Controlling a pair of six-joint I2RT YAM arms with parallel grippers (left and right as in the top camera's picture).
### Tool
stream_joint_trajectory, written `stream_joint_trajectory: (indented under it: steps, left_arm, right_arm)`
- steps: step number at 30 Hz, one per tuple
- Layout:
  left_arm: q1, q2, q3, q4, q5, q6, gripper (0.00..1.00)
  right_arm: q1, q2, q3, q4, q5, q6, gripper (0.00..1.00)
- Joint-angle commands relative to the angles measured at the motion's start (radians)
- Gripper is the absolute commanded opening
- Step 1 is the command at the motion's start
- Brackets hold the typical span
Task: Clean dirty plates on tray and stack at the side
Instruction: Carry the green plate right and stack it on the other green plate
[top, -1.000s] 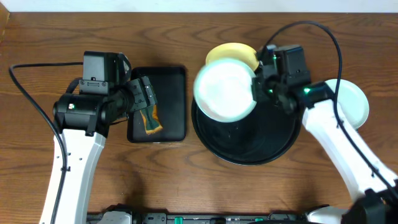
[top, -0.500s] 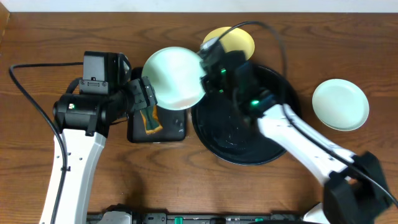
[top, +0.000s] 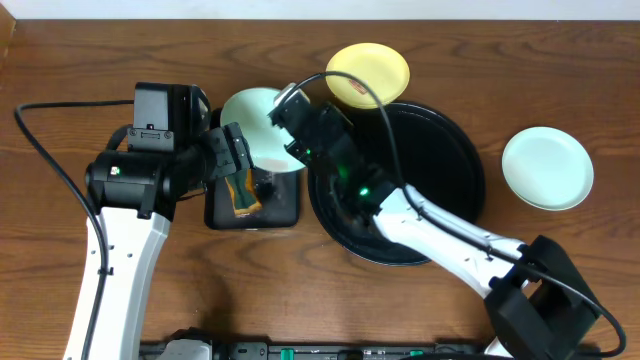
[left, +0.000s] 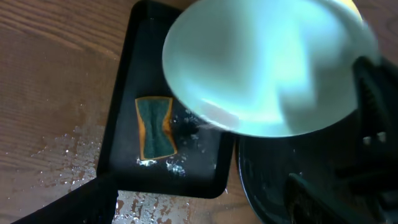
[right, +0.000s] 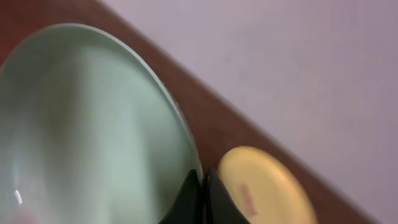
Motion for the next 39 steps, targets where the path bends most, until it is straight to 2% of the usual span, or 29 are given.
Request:
stream_joint_trajectory:
  steps: [1,7,39]
  left_arm:
    - [0.003,-0.005,0.015,-0.003,0.009,0.017,0.86]
    - [0.003,-0.005,0.015,-0.003,0.009,0.017,0.86]
    - [0.003,-0.005,0.015,-0.003,0.009,0.017,0.86]
  right_arm:
    - [0.044,-0.020,0.009,0.058,0.211,-0.149,0.01]
    - [0.079,-0.020,0.009,0.142,0.259,-0.225,0.01]
    - [0.079,-0.020,0.009,0.151,0.259,-0.225,0.01]
